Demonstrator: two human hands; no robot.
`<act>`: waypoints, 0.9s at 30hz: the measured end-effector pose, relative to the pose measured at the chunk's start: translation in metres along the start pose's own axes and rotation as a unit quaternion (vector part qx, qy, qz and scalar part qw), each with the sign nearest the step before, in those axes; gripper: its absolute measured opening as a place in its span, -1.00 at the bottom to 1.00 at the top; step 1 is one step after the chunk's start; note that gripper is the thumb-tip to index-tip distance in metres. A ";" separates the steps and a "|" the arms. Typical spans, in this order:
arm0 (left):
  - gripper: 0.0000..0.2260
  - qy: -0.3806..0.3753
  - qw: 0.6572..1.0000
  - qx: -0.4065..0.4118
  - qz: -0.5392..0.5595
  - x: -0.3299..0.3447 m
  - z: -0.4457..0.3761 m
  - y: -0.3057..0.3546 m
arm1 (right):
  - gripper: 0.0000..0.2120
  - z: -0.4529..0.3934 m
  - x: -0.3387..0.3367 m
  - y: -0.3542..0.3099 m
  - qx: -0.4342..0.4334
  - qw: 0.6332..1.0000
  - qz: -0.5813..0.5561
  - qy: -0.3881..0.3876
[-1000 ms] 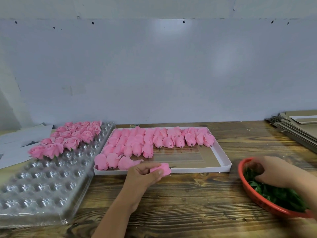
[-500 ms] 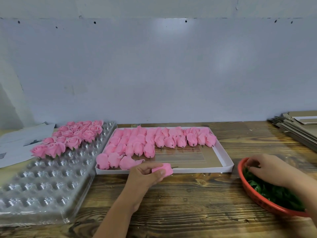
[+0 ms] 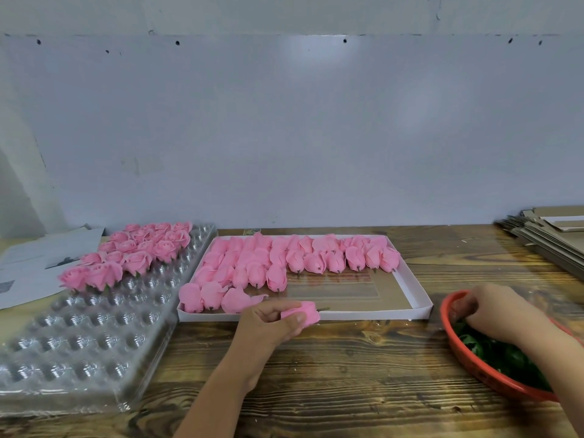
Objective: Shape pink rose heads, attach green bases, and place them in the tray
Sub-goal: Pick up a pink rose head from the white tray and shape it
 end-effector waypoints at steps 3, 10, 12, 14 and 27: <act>-0.69 -0.004 1.000 0.000 -0.003 0.001 0.000 -0.001 | -0.78 0.007 -0.021 0.003 0.008 0.999 0.008 0.051; -0.71 -0.001 1.000 -0.012 -0.002 0.000 -0.001 -0.002 | -0.88 0.019 -0.046 0.010 0.001 0.994 0.009 0.106; -0.72 -0.001 1.000 -0.013 -0.001 0.001 0.000 -0.002 | -0.88 0.022 -0.047 0.013 0.006 0.994 -0.012 0.109; -0.72 -0.005 1.000 -0.011 0.002 0.002 0.001 -0.001 | -0.86 0.024 -0.049 0.015 0.009 0.992 -0.034 0.120; -0.76 0.000 1.000 -0.014 -0.014 0.001 0.002 -0.002 | -0.88 0.021 -0.043 0.029 -0.002 0.996 0.027 0.080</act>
Point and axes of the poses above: each hand's wrist, its own z-axis away from the middle knuckle, its own x-axis out of the palm, y = z × x, the point moved 10 cm from there along -z, towards the middle knuckle, and after that the axes turned 9 degrees about y, right-handed, at the moved point
